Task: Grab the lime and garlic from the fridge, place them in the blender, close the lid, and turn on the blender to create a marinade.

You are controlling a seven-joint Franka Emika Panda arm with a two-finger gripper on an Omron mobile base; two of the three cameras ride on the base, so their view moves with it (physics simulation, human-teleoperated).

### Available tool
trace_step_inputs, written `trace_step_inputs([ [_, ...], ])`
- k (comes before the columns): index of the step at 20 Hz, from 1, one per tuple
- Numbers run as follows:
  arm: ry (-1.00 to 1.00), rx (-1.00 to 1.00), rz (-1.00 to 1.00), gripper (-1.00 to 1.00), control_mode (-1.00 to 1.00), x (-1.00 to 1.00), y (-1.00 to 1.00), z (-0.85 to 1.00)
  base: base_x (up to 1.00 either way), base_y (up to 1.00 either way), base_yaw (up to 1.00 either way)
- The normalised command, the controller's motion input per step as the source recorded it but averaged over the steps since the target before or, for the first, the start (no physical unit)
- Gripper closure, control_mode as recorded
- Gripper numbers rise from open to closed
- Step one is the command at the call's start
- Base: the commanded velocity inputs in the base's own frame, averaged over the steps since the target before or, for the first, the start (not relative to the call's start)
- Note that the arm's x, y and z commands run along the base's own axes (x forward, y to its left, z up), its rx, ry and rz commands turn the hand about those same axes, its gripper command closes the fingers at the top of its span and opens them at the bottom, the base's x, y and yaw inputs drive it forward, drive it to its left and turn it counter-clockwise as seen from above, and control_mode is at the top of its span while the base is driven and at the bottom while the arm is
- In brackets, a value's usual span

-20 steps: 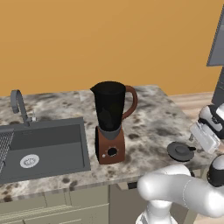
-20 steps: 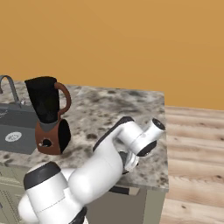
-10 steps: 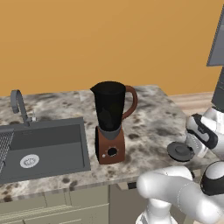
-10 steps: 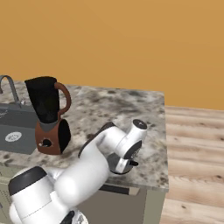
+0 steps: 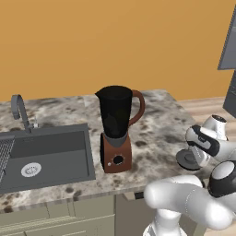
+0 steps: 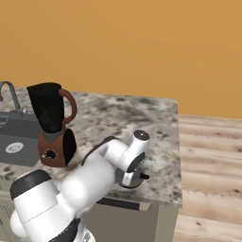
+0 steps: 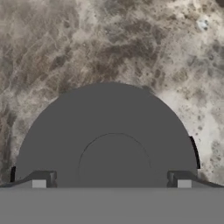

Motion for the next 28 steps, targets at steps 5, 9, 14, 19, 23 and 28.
trace_step_inputs([
  [5,0.0,0.0,0.15,-1.0,-1.0,0.31,0.0,-0.11,0.0,0.0,0.0],
  [9,-0.01,0.0,0.12,-1.0,-1.0,0.06,0.0,-0.4,0.0,0.0,0.0],
  [14,-0.14,-0.08,0.02,-1.0,-1.0,-0.14,0.01,-0.59,0.0,0.0,0.0],
  [19,-0.16,-0.12,0.0,-1.0,-1.0,-0.19,0.1,-0.56,0.0,0.0,0.0],
  [23,-0.18,-0.14,0.0,-1.0,-1.0,-0.34,0.19,-0.68,0.0,0.0,0.0],
  [28,-0.02,-0.07,0.0,-1.0,-1.0,-0.08,0.35,-0.76,0.0,0.0,0.0],
])
